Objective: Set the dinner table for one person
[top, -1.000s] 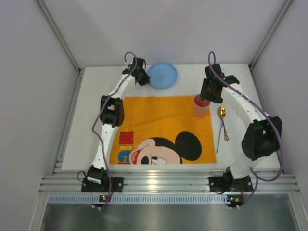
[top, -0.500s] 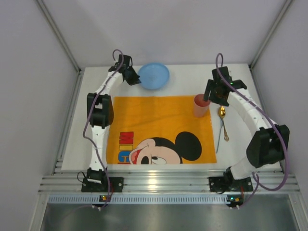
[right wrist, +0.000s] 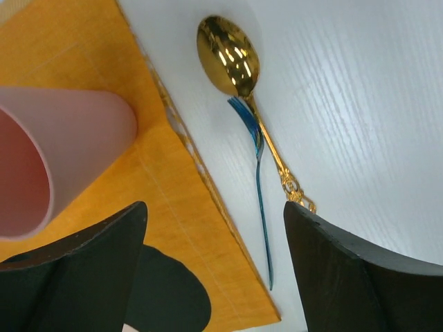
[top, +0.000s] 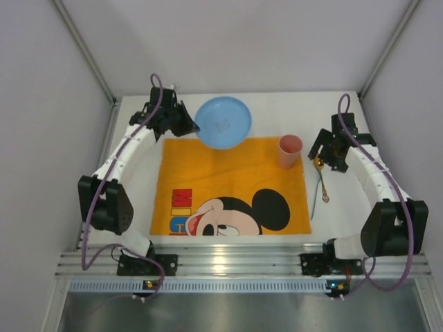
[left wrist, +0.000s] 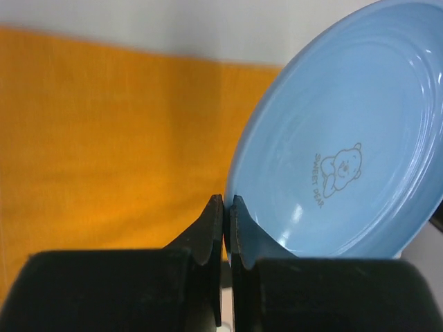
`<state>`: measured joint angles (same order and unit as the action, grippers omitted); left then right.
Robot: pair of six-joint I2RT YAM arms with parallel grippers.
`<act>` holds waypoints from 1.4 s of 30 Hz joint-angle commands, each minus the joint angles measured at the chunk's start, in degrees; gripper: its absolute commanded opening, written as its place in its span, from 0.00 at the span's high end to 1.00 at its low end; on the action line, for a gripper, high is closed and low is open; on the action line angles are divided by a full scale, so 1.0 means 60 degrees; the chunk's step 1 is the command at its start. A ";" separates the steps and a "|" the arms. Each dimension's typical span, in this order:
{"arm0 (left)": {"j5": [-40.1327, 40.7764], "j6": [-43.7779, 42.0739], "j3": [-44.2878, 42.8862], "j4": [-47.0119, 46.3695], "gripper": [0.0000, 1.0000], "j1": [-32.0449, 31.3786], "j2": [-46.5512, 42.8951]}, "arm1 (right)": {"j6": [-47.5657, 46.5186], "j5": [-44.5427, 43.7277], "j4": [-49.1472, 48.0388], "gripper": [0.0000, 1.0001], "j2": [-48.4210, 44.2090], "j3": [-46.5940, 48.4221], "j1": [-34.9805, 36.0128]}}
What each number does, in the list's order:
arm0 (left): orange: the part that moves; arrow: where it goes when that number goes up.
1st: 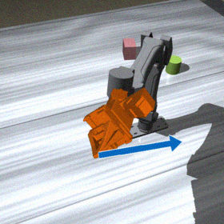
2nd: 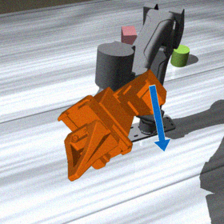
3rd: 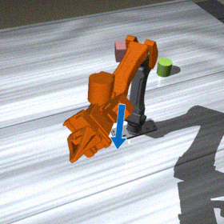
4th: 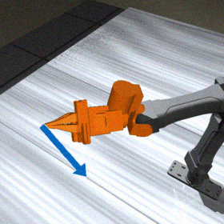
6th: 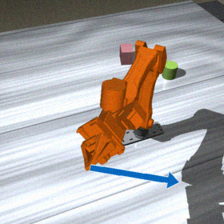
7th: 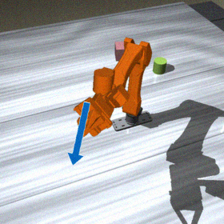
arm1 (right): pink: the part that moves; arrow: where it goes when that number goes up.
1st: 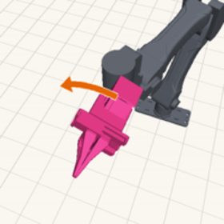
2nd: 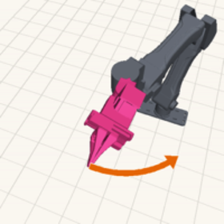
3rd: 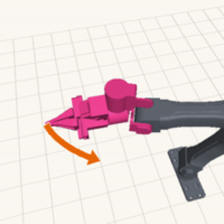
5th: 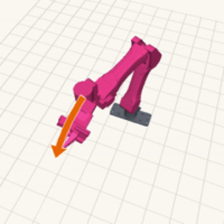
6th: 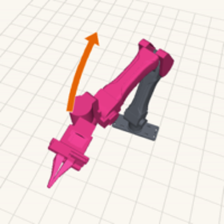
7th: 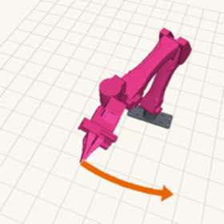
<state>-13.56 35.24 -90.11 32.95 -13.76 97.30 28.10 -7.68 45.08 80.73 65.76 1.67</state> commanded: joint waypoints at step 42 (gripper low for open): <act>0.0152 0.0352 0.6229 0.0354 0.02 -0.1823 -0.4292 | 0.0912 0.0270 -0.2007 1.00 -0.0138 -0.4164 -0.0147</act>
<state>-12.53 38.57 -49.80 34.57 -24.82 73.87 33.45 -4.60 34.79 80.44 41.32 1.26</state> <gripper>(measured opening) 0.983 0.014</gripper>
